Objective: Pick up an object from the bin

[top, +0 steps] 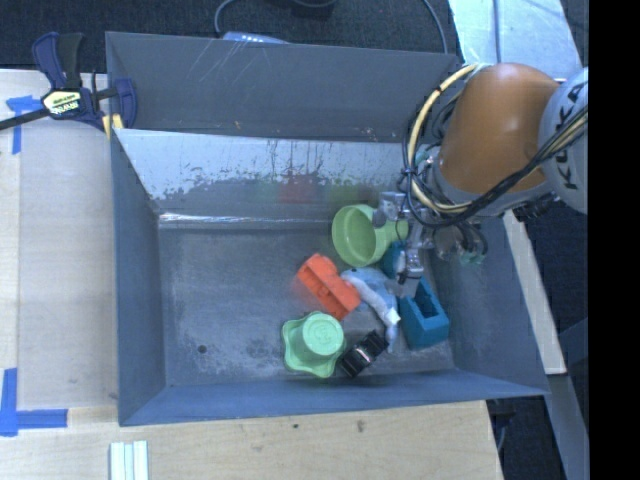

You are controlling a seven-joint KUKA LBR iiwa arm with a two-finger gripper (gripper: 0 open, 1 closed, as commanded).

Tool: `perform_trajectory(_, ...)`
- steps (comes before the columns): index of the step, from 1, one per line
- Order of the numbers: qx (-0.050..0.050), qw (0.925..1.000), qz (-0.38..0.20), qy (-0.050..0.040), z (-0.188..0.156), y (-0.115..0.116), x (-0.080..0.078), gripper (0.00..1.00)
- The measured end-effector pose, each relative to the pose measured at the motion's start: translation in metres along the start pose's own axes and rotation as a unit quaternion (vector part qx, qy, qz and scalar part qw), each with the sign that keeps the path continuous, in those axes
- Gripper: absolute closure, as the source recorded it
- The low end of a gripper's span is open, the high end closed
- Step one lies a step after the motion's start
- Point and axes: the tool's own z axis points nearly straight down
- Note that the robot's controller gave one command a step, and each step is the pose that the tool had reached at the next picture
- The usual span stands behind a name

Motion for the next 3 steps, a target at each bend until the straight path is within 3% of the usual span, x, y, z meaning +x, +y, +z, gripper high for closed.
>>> perform_trajectory(1,-0.001,1.0000,-0.008,-0.0009,-0.009,0.028,-0.010,0.00)
perform_trajectory(2,0.000,0.9999,-0.015,-0.0048,0.012,0.029,-0.004,0.00)
perform_trajectory(3,0.000,0.9999,0.014,-0.0012,0.040,0.033,-0.006,0.00)
